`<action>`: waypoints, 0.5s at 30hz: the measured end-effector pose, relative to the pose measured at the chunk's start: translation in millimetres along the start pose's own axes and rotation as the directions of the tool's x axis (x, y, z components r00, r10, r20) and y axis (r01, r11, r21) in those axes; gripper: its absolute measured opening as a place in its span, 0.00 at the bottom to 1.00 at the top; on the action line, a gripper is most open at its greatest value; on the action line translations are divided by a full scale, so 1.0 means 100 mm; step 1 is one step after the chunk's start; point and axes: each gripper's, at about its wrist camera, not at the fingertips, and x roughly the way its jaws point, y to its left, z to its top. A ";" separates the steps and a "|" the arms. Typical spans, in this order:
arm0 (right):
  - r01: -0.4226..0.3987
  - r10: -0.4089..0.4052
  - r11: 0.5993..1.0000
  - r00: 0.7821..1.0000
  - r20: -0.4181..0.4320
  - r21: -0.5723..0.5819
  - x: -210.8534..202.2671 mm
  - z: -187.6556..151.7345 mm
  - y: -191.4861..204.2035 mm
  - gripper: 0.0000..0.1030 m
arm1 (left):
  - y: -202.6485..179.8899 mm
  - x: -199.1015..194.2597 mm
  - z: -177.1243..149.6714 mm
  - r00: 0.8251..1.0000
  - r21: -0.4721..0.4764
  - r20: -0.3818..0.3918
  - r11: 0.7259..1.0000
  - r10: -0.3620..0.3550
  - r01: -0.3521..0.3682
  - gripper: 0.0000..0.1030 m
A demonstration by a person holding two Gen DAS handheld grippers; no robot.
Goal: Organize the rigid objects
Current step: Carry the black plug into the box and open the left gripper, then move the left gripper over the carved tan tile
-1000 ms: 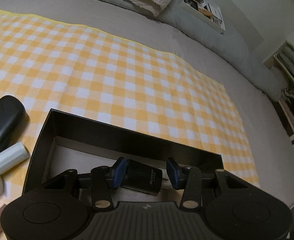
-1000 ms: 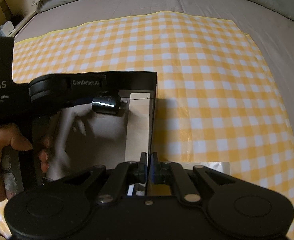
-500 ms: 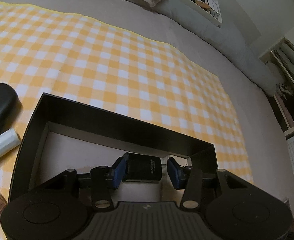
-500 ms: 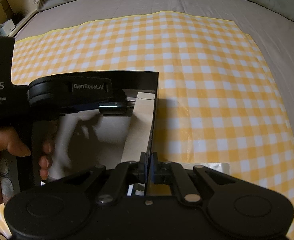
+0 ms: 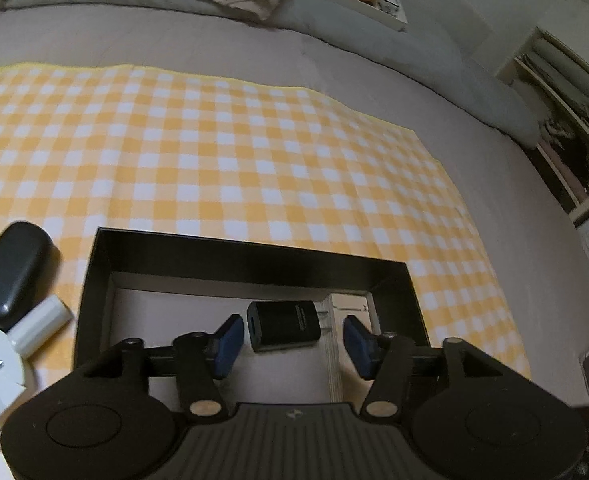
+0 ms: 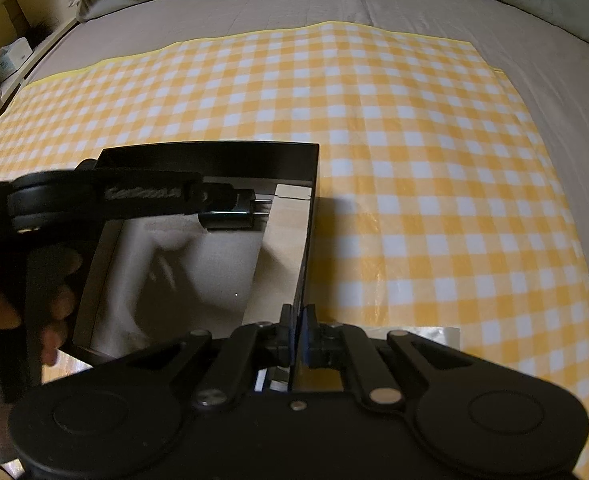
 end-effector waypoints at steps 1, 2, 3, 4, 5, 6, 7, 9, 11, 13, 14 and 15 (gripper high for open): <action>0.000 0.000 1.000 1.000 0.000 -0.002 0.00 0.00 -0.01 0.04 | -0.01 -0.04 0.00 1.000 0.016 0.000 1.000 0.000 0.000 0.58; 0.000 0.000 1.000 1.000 0.000 -0.002 0.00 0.00 -0.01 0.04 | -0.02 -0.07 -0.01 1.000 0.030 -0.001 1.000 0.001 -0.001 0.58; -0.001 0.001 1.000 1.000 0.001 0.000 0.00 0.00 0.00 0.04 | -0.04 -0.11 -0.01 1.000 0.046 -0.001 0.999 0.004 -0.004 0.60; -0.001 0.001 1.000 1.000 0.001 0.000 0.00 0.00 0.00 0.04 | -0.04 -0.16 -0.02 1.000 0.056 0.000 0.998 0.007 -0.007 0.65; -0.002 0.002 1.000 1.000 0.001 0.000 0.00 0.00 0.00 0.04 | -0.05 -0.20 -0.03 1.000 0.062 0.003 0.998 0.009 -0.010 0.67; -0.003 0.003 1.000 1.000 0.000 0.001 0.01 0.00 -0.02 0.04 | -0.05 -0.25 -0.04 1.000 0.067 0.004 0.998 0.012 -0.012 0.70; -0.003 0.003 1.000 1.000 0.000 0.001 0.01 0.00 -0.01 0.04 | -0.06 -0.29 -0.04 1.000 0.074 0.005 0.997 0.014 -0.015 0.74; -0.002 0.002 1.000 1.000 0.001 -0.002 0.00 0.00 -0.01 0.04 | -0.07 -0.38 -0.02 1.000 0.095 0.010 0.995 0.023 -0.023 0.82; -0.002 0.002 1.000 1.000 0.001 -0.002 0.00 0.00 -0.02 0.04 | -0.06 -0.47 -0.03 0.999 0.110 0.022 0.993 0.029 -0.031 0.90; -0.002 0.002 1.000 1.000 0.001 0.000 0.00 0.00 -0.01 0.04 | -0.03 -0.57 -0.04 0.999 0.108 0.037 0.993 0.036 -0.040 0.93; -0.002 0.002 1.000 1.000 0.001 0.001 0.00 0.00 -0.01 0.04 | -0.01 -0.61 -0.04 0.998 0.111 0.044 0.993 0.045 -0.050 0.94; -0.001 0.001 1.000 1.000 0.001 0.001 0.00 0.00 -0.01 0.04 | 0.00 -0.66 -0.04 0.997 0.117 0.049 0.992 0.052 -0.058 0.95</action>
